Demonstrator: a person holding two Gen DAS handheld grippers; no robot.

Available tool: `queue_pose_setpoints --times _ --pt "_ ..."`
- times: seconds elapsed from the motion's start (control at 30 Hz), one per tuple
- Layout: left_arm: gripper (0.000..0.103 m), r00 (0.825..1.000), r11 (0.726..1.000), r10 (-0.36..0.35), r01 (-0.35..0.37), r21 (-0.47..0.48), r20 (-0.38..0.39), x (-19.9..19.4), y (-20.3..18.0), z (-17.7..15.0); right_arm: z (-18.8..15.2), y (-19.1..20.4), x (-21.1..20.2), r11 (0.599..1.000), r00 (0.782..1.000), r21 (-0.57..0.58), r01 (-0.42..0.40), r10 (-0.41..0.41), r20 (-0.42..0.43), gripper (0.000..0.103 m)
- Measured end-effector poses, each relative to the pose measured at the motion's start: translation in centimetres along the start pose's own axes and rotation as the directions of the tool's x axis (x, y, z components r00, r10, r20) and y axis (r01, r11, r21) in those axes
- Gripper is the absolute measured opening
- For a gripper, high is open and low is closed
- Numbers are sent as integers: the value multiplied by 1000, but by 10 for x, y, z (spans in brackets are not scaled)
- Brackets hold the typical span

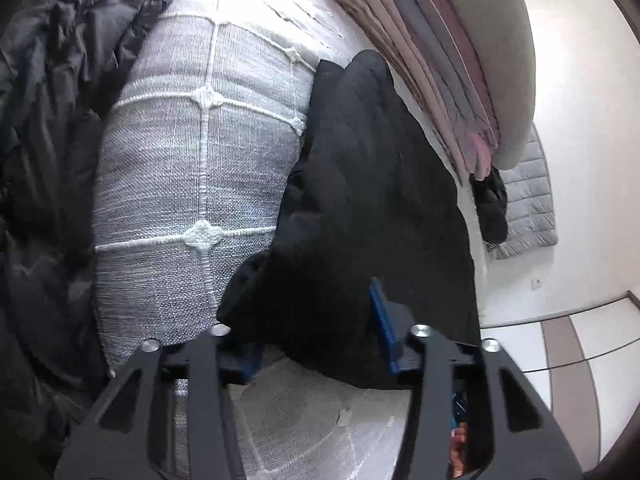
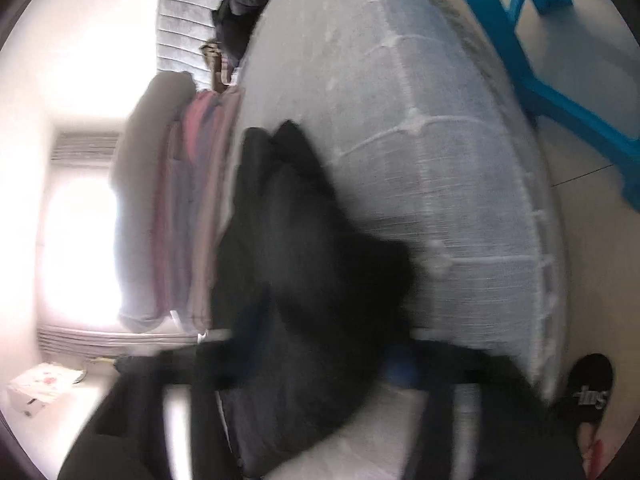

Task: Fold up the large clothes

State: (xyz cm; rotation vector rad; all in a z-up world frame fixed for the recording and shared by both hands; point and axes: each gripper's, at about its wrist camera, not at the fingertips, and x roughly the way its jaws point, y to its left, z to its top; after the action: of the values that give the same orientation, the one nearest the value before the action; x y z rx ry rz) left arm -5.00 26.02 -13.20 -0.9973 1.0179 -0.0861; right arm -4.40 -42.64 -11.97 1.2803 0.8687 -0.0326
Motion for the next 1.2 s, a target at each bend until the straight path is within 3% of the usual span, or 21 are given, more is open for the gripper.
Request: queue_pose_setpoints --times 0.03,0.23,0.43,0.6,0.7,0.77,0.83,0.97,1.07,1.2 --pt "36 1000 1000 1 -1 10 0 -1 0 0 0 -3 0 999 999 15 -31 31 -6 35" --pt "26 1000 998 -17 16 61 18 -7 -10 1 -7 9 -13 995 997 -59 -76 77 27 25" --pt "22 997 990 -83 82 113 8 -34 -17 2 -23 24 -39 973 980 -146 -179 188 57 21" --pt "21 993 984 -111 116 136 -42 -68 -13 -24 -43 21 -83 944 958 -180 -276 285 29 21" --pt "24 994 984 -86 96 151 -67 -78 -3 -37 -56 13 -106 947 975 -235 -218 223 -7 21" --pt "29 993 988 -59 73 139 -98 -73 10 -37 -56 -3 -103 969 989 -197 -149 147 -24 27" --pt "36 992 993 -37 50 104 -122 -63 18 -34 -47 -24 -94 989 992 -87 -116 111 -59 37" --pt "45 995 993 -21 33 115 -102 -54 22 -32 -43 -36 -85 997 995 -35 -63 60 -77 54" --pt "47 996 994 -30 39 104 -87 -51 23 -30 -39 -38 -80 998 996 -18 -60 59 -69 60" --pt "47 997 994 -29 36 104 -67 -47 19 -29 -33 -37 -74 995 993 -4 -104 103 -54 57"
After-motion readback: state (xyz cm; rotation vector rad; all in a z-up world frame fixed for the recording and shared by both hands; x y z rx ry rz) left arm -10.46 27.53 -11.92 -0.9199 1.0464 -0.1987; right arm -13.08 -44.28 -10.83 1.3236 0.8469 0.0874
